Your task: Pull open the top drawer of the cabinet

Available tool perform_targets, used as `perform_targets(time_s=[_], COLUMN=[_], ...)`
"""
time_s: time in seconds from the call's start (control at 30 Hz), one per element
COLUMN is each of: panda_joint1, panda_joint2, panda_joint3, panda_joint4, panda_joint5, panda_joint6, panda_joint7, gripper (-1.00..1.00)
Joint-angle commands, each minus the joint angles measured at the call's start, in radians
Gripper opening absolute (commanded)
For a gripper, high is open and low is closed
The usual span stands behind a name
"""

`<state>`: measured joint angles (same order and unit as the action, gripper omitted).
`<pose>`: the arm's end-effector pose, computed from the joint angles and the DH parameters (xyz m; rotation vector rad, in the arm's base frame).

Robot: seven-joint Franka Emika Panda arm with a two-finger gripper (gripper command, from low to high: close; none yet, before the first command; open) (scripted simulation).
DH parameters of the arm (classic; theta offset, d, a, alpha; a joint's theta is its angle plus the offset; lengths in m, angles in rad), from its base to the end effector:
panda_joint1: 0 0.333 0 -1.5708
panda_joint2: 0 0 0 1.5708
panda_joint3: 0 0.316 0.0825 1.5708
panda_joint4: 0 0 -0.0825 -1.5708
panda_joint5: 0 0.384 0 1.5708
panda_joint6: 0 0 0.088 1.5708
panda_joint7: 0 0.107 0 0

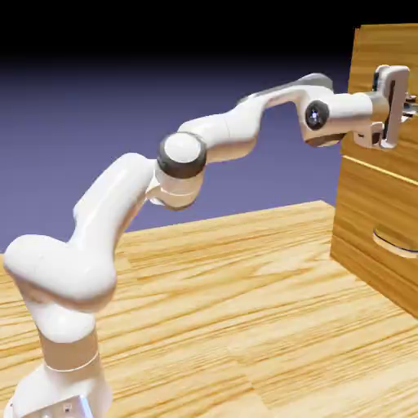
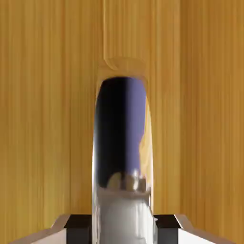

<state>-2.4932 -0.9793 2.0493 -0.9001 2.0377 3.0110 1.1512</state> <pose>0.7627 0.0449 0.5829 -0.6139 1.4815 -0.6137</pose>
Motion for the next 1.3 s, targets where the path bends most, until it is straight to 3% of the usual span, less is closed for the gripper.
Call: perform_targets(time_s=[0.0, 0.57, 1.2, 1.23, 1.27], panda_joint1=[0.019, 0.534, 1.215, 1.215, 1.215], panda_joint2=[0.016, 0.265, 0.27, 0.27, 0.27], panda_joint3=[-0.003, -0.326, -0.879, -0.879, -0.879], panda_joint4=[-0.027, -0.617, -1.139, -1.139, -1.139], panda_joint5=[0.034, 0.476, 0.536, 0.536, 0.536], panda_joint6=[-0.002, -0.115, -0.195, -0.195, -0.195], panda_joint7=[-0.044, -0.61, -0.738, -0.738, -0.738], gripper=[-1.0, -1.0, -1.0, 1.0, 1.0])
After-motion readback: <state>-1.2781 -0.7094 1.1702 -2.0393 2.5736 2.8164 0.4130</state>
